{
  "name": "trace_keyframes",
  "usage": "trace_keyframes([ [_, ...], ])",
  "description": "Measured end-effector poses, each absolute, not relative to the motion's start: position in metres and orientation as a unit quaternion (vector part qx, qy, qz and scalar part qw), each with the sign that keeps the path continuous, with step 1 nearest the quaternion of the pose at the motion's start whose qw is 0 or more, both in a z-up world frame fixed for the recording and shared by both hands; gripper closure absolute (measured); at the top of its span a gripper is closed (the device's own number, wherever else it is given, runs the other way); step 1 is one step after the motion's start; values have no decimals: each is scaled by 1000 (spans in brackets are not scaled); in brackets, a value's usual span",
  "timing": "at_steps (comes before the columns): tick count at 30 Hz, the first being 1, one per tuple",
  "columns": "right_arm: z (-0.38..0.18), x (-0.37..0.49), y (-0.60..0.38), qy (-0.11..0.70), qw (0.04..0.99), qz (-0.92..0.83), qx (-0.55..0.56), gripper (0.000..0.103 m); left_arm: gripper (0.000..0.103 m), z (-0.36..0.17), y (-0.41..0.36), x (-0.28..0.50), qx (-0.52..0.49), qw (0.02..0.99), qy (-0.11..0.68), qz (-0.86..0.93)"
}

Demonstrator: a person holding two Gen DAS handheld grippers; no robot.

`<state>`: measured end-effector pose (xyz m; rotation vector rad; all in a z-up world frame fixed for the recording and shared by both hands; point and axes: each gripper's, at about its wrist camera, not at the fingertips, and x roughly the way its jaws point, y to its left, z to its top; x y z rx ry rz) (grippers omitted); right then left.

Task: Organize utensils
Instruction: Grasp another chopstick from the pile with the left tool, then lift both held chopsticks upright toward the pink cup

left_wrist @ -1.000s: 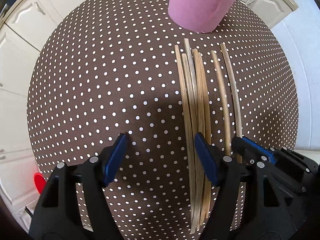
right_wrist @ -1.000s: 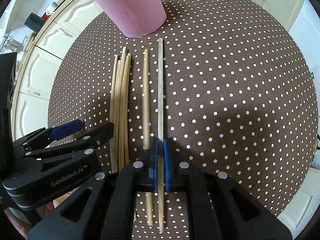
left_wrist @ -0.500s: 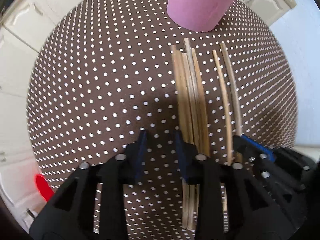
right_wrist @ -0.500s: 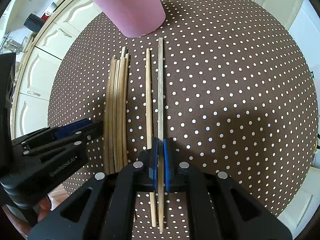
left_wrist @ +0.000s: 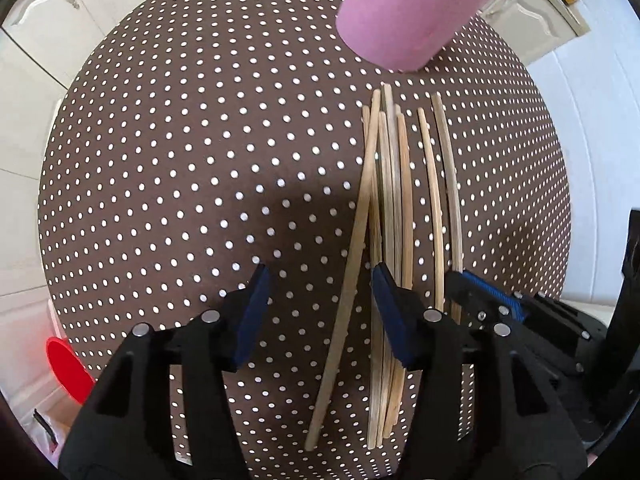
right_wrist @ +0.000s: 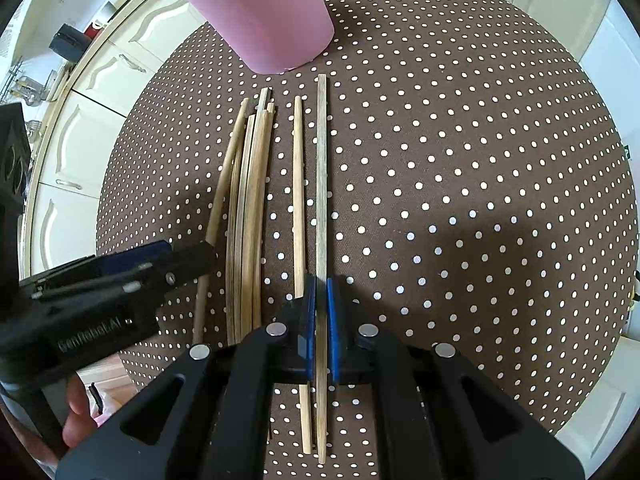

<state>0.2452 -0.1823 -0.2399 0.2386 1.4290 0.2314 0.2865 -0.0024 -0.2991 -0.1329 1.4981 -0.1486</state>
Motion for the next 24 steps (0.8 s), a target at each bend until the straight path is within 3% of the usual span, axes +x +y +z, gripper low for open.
trace_keyframes([
  [5, -241, 246, -182, 653, 742, 108, 106, 99, 52, -318, -13, 260, -36, 735, 675, -54],
  [8, -241, 247, -182, 653, 742, 109, 108, 99, 78, -322, -15, 249, -1, 745, 666, -27],
  [12, -241, 248, -182, 652, 743, 110, 107, 98, 95, -323, -5, 243, -14, 749, 662, -30],
  [24, -227, 248, -183, 636, 754, 117, 119, 99, 96, -317, -8, 237, -19, 754, 655, -40],
])
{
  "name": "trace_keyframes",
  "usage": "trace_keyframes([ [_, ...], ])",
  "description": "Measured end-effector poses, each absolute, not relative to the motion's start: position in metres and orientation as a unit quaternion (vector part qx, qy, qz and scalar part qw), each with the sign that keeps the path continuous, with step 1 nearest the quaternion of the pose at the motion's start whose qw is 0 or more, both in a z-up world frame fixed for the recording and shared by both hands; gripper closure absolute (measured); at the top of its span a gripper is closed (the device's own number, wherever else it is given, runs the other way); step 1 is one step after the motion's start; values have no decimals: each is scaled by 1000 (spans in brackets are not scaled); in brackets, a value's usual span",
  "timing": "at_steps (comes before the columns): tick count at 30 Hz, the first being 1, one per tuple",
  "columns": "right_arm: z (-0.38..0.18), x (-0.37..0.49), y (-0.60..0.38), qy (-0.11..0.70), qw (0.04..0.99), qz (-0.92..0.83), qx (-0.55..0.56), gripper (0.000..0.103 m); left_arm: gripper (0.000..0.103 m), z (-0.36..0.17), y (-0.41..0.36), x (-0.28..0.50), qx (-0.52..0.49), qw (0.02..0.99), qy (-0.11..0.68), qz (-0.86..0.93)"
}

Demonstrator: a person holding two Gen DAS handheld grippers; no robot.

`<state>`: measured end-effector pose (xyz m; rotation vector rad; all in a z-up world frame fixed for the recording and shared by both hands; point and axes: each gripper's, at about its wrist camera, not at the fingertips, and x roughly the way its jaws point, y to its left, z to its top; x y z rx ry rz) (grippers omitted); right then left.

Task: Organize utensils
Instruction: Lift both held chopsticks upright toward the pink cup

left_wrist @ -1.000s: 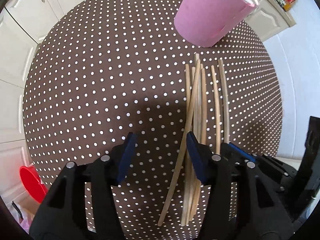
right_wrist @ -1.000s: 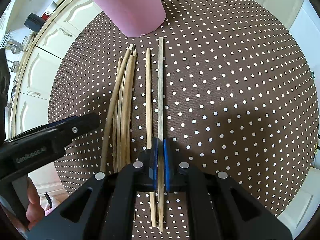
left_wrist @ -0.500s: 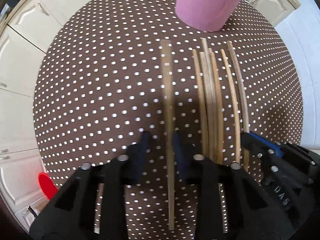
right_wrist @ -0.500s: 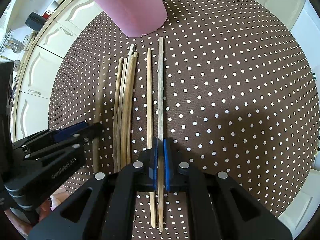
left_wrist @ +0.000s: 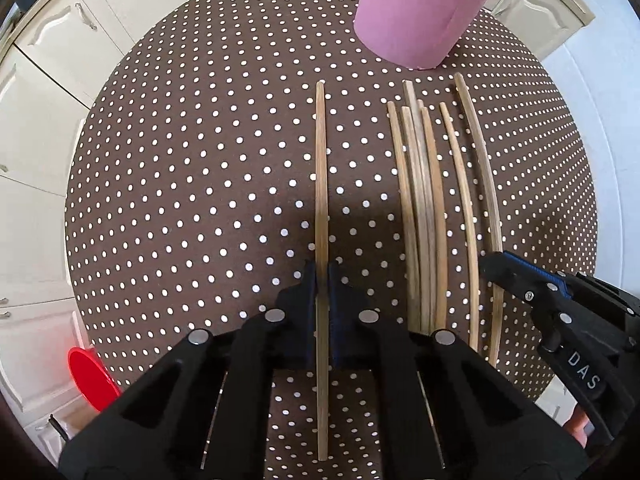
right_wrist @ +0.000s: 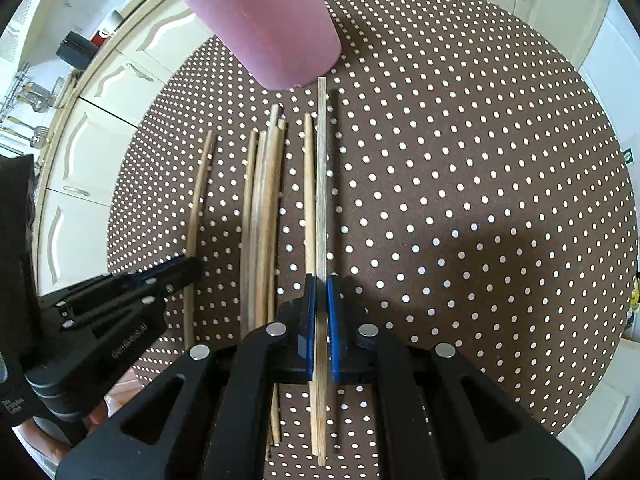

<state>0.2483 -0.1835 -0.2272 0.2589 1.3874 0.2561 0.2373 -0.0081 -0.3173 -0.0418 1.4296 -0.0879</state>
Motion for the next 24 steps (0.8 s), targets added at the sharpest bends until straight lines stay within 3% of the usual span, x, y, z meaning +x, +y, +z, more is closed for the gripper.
trace_keyframes([
  [24, -144, 253, -217, 516, 833, 85, 181, 99, 96, -187, 47, 249, -90, 824, 560, -12],
])
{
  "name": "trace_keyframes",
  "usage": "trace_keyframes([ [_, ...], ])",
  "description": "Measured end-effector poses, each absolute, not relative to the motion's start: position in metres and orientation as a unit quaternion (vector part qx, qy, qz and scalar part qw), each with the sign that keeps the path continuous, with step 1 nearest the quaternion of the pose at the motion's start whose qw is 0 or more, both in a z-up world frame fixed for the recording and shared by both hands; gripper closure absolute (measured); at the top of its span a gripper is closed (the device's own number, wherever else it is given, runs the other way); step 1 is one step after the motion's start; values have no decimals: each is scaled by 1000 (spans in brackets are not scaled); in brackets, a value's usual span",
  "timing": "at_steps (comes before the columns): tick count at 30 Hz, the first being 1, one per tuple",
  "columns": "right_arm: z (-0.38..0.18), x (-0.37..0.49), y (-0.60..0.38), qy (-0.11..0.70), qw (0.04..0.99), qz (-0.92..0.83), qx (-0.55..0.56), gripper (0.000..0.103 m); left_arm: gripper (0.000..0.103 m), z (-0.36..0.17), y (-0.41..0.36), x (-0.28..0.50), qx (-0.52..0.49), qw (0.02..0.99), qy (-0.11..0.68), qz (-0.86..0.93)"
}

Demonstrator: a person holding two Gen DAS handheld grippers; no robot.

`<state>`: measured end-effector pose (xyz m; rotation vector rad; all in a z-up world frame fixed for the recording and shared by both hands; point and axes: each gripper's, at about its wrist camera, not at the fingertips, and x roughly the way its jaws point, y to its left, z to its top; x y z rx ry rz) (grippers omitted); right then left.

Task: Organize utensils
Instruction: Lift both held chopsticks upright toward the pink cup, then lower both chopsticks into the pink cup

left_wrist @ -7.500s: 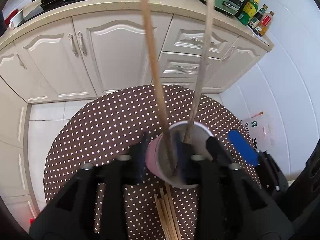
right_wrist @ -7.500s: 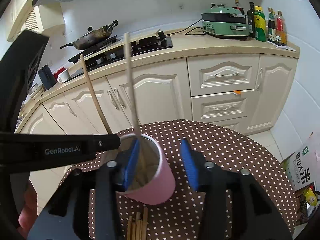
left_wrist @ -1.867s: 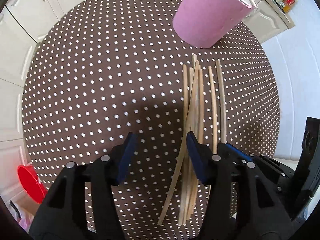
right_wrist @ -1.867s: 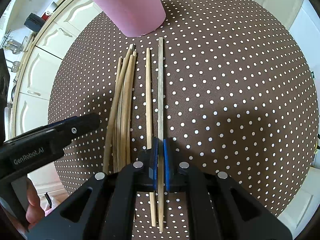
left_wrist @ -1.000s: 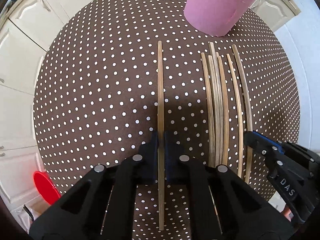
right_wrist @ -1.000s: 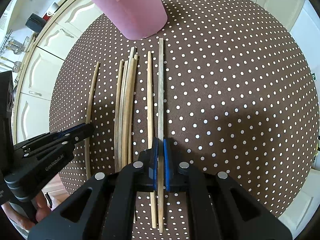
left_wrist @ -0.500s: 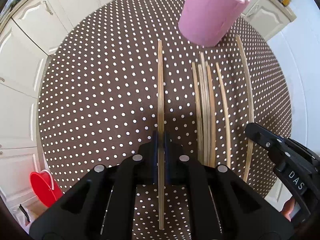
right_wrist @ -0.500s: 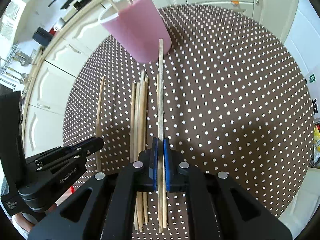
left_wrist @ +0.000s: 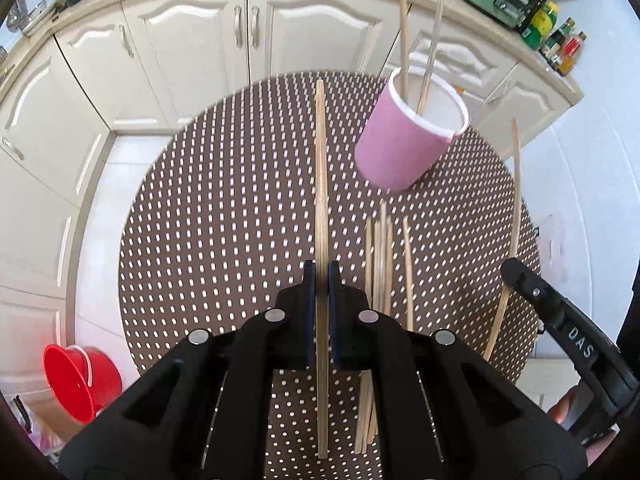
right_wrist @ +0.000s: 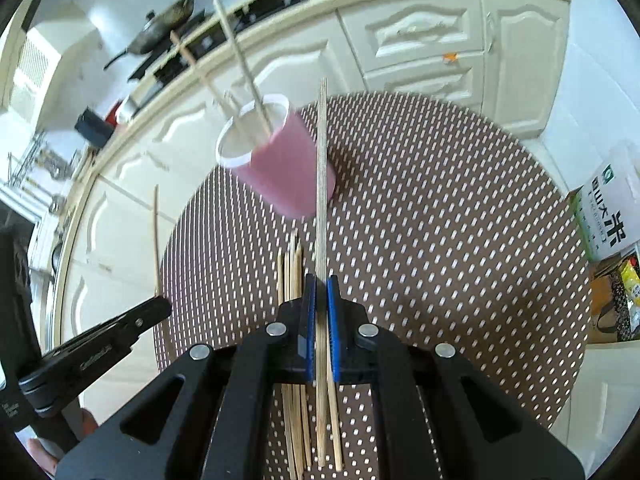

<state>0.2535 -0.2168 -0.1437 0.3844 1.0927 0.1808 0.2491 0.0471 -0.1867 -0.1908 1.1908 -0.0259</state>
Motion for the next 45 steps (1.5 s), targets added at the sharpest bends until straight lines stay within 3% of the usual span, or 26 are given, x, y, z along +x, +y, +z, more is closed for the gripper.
trace_keyframes([
  [21, -72, 309, -221, 369, 903, 67, 210, 98, 96, -88, 32, 306, -131, 887, 439, -60],
  [33, -56, 343, -214, 308, 927, 53, 205, 98, 96, -68, 33, 348, -155, 912, 375, -60],
  [45, -77, 384, -204, 298, 930, 54, 211, 98, 96, -79, 36, 386, -162, 925, 340, -50],
])
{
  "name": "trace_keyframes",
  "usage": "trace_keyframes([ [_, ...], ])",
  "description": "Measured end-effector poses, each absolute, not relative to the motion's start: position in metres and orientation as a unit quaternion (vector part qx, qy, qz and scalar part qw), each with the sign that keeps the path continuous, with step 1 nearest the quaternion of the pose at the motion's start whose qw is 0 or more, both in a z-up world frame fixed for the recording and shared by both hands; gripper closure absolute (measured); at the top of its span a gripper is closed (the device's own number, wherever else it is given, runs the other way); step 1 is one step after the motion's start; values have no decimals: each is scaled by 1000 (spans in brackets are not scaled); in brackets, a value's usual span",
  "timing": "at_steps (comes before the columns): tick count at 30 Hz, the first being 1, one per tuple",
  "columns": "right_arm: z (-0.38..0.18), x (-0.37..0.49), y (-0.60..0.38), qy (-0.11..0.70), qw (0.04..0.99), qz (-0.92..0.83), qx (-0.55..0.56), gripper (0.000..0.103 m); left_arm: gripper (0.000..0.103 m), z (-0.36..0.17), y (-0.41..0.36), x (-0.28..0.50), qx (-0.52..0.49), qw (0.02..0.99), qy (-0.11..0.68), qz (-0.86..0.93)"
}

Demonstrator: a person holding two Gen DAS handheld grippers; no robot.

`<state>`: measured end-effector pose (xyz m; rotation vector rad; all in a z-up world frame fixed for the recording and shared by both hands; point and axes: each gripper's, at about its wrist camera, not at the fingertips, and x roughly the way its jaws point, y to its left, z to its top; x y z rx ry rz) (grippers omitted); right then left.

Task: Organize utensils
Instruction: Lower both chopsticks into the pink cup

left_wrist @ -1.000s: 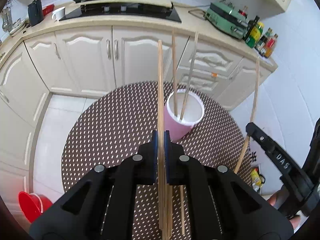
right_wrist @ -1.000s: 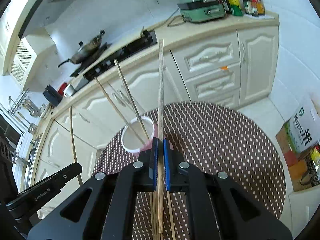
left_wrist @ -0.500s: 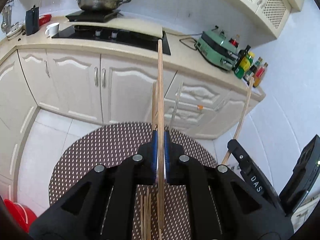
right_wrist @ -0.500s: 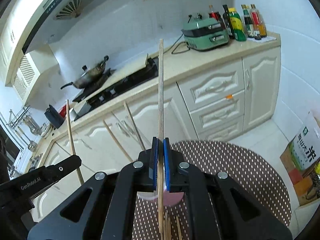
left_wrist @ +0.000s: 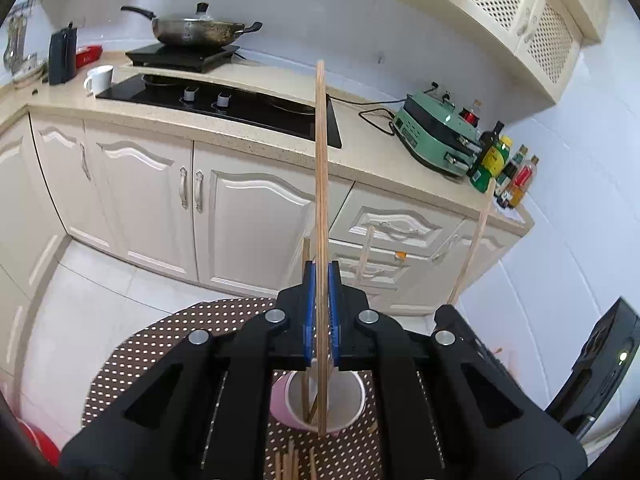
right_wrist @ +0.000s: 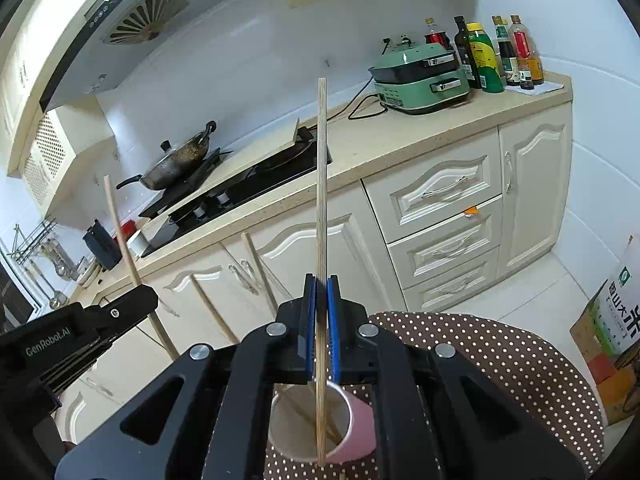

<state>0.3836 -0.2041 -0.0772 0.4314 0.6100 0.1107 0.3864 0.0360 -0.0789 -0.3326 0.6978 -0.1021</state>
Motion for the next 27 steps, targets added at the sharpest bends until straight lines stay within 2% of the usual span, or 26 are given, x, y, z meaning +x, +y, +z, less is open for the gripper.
trace_keyframes([
  [6, -95, 396, -198, 306, 928, 55, 206, 99, 96, -95, 36, 402, -162, 923, 346, -48],
  [27, -142, 392, -175, 335, 925, 69, 165, 98, 96, -159, 18, 399, -96, 884, 451, -77],
])
